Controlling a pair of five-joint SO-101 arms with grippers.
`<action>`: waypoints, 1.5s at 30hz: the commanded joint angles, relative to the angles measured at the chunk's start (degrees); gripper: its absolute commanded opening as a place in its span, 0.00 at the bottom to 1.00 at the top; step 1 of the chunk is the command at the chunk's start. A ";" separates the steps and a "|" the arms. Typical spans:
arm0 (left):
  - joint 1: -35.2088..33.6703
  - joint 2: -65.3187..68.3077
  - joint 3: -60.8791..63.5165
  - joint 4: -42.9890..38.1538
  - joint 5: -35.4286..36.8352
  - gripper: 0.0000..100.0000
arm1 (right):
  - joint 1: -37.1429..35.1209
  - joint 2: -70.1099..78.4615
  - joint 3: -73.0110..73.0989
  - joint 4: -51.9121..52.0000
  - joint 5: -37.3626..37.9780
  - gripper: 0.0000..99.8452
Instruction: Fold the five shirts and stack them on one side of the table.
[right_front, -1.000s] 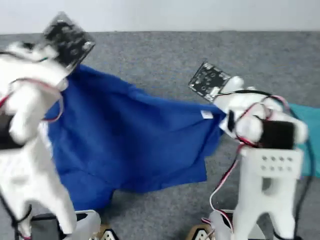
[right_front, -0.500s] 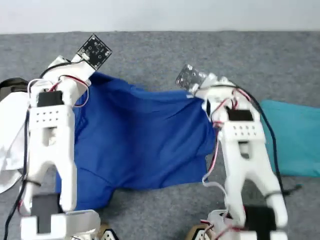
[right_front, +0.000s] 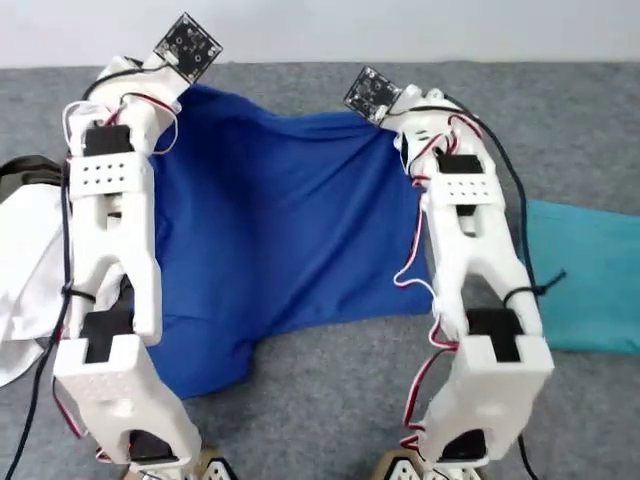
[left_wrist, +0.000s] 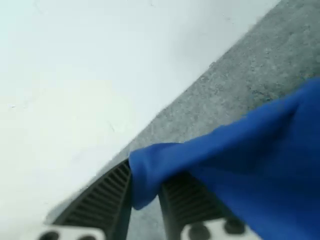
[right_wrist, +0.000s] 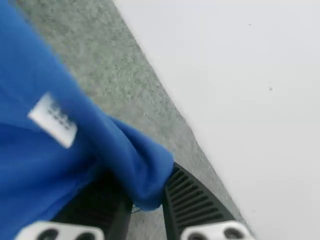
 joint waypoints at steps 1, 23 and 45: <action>-0.44 -0.79 -5.49 9.41 -0.26 0.01 | -1.10 0.04 -4.66 0.40 0.53 0.01; -4.92 -20.31 5.93 55.91 -13.19 0.01 | -1.01 -7.43 -5.45 54.02 0.26 0.01; -4.84 -44.04 51.30 55.91 -19.96 0.02 | -0.84 -7.25 -5.36 72.40 0.44 0.01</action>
